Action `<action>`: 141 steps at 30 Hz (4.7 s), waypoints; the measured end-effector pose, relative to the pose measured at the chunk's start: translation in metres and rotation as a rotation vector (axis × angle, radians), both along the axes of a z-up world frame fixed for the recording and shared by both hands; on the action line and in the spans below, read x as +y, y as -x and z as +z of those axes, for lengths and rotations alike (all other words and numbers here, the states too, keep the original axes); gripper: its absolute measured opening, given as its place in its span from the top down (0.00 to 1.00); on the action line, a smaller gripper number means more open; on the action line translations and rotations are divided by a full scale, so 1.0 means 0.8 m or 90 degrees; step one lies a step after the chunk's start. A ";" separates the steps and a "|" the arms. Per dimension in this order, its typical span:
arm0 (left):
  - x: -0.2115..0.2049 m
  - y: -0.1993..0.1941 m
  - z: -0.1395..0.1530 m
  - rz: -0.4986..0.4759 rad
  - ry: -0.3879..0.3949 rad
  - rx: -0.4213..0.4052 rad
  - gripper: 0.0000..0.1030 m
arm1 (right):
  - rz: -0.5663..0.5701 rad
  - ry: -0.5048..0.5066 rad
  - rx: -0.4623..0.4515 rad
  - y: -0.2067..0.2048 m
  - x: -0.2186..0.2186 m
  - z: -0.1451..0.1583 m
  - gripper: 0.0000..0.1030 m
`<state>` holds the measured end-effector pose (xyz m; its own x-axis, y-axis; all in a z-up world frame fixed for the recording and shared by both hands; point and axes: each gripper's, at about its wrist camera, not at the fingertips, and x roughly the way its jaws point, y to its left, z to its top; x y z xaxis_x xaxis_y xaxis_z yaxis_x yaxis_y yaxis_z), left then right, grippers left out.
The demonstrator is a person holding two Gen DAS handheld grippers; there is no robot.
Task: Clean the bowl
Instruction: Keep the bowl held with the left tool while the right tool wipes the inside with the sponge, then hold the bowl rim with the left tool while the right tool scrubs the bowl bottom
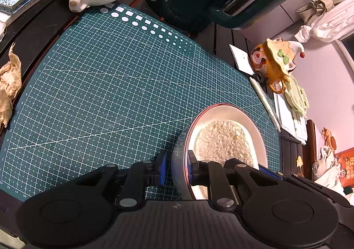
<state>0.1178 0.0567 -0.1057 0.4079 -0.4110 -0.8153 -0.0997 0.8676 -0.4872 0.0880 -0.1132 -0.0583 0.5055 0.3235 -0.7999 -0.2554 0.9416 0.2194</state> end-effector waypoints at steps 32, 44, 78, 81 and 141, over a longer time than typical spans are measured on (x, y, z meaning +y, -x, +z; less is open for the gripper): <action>0.001 -0.001 0.000 0.000 -0.001 0.000 0.83 | -0.018 0.145 -0.064 0.011 0.017 0.001 0.90; 0.000 0.001 -0.002 0.002 -0.003 -0.001 0.82 | -0.018 0.030 -0.086 0.021 -0.003 0.044 0.90; 0.000 0.000 -0.001 -0.002 -0.004 0.000 0.82 | -0.020 0.101 -0.032 0.002 0.012 -0.003 0.90; 0.001 0.000 -0.002 -0.001 -0.001 0.002 0.82 | -0.024 0.128 -0.065 0.011 0.010 0.012 0.90; -0.004 0.000 0.001 -0.003 -0.009 -0.002 0.82 | -0.001 0.031 -0.036 0.008 0.000 0.020 0.90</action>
